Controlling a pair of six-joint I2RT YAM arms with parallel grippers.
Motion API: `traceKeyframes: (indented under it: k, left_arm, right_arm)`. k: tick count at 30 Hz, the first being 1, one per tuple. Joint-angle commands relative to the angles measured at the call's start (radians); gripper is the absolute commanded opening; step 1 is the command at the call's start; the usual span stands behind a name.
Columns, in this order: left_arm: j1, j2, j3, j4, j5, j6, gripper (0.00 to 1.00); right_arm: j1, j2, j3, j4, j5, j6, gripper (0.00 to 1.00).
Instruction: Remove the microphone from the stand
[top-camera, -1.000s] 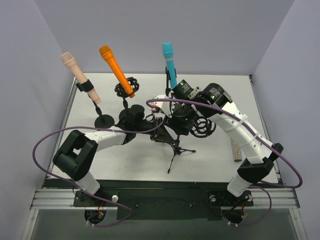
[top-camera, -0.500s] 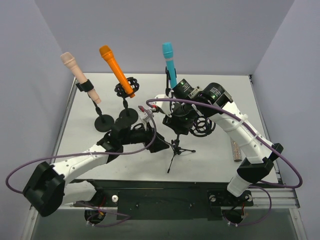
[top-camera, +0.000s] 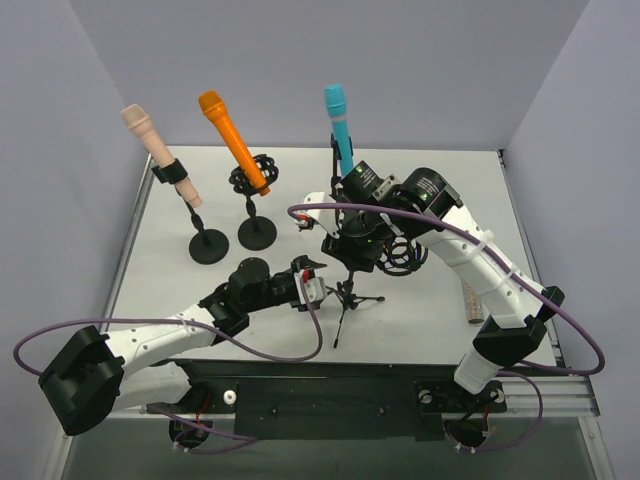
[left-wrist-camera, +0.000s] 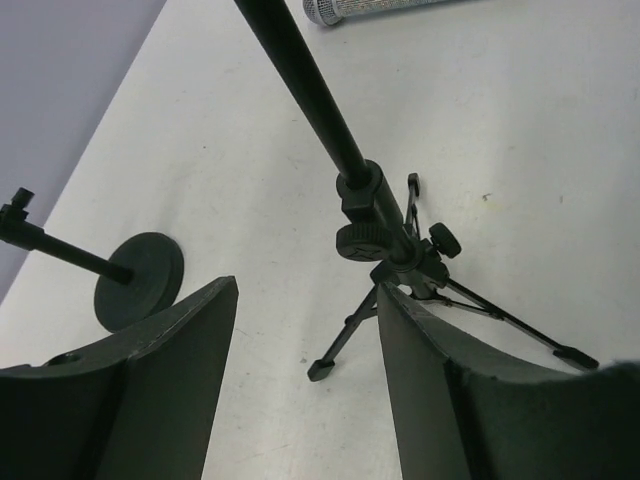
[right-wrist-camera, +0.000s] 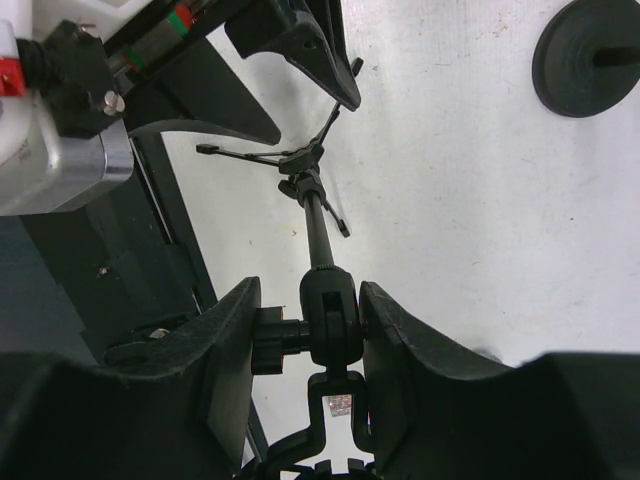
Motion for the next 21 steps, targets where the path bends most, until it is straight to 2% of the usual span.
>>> traceKeyframes:
  k: [1, 7, 11, 17, 21]
  left_arm:
    - [-0.01, 0.015, 0.019, 0.105, 0.007, 0.131, 0.68]
    - [-0.032, 0.026, 0.022, 0.07, 0.047, 0.092, 0.61]
    - [-0.049, 0.026, 0.021, 0.045, 0.062, 0.11, 0.61]
    - [-0.073, 0.056, 0.022, 0.068, 0.015, 0.112, 0.58]
    - [-0.078, 0.081, 0.029, 0.093, -0.01, 0.084, 0.52]
  right_arm:
    - [0.011, -0.009, 0.012, -0.016, 0.012, 0.003, 0.0]
    - [0.013, -0.007, 0.008, -0.014, 0.021, -0.002, 0.0]
    - [0.011, -0.001, 0.011, -0.011, 0.032, -0.002, 0.0]
    - [0.011, 0.005, 0.018, -0.008, 0.032, 0.0, 0.0]
    - [0.011, 0.007, 0.017, -0.01, 0.033, -0.002, 0.0]
